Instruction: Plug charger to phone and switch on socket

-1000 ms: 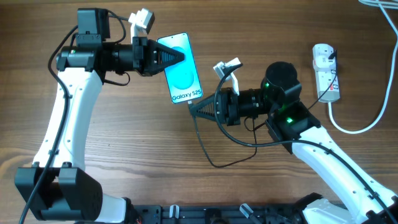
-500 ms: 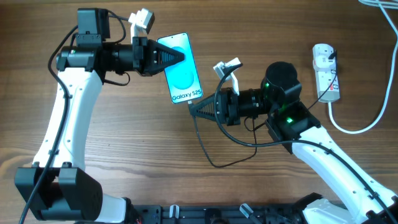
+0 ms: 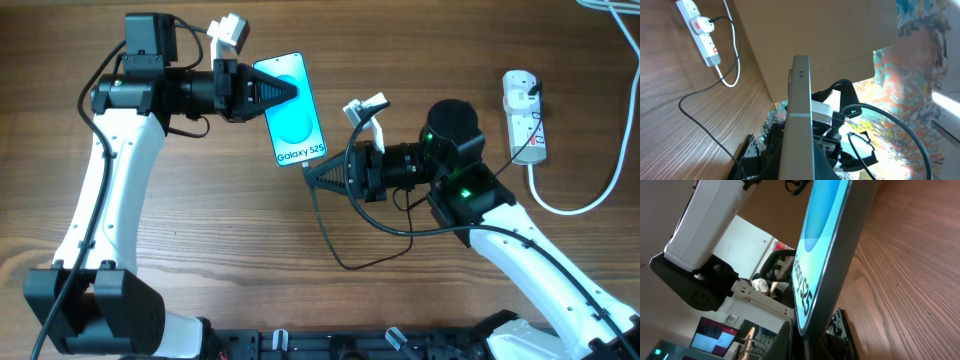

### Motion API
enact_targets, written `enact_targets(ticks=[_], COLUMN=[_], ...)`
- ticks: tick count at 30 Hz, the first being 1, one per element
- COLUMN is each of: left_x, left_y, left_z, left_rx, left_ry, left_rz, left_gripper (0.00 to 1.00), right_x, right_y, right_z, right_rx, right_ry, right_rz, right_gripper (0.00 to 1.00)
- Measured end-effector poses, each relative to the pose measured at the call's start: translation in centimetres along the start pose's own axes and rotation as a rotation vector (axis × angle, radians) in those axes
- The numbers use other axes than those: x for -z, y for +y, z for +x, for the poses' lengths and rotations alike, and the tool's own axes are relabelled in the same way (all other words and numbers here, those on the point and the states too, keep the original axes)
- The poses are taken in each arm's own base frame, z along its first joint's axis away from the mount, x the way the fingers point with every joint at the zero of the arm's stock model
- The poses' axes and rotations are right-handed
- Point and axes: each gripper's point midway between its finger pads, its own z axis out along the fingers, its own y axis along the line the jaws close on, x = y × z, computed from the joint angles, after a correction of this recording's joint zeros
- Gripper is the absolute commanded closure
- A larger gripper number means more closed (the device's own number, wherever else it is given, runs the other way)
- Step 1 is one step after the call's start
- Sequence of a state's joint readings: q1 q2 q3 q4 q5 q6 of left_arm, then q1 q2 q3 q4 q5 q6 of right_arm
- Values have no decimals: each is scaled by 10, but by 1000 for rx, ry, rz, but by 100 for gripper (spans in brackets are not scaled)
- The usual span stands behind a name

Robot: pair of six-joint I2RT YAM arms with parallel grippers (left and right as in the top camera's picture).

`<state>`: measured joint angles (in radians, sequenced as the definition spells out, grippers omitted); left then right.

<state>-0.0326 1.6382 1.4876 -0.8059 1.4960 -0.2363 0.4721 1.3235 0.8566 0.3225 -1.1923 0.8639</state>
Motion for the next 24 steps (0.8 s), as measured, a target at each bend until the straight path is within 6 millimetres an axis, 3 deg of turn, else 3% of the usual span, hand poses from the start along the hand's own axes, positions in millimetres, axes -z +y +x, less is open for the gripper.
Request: enact_targets(ticks=[24], left_x=[0], left_y=[1], left_z=[-1], left_rx=[-4], left_ry=[-2], left_rz=[-6], left_gripper=[96], right_x=[0], right_y=[-1], right_z=[-1], right_rx=[-15], right_ry=[-5], right_rz=[4], right_gripper=[96])
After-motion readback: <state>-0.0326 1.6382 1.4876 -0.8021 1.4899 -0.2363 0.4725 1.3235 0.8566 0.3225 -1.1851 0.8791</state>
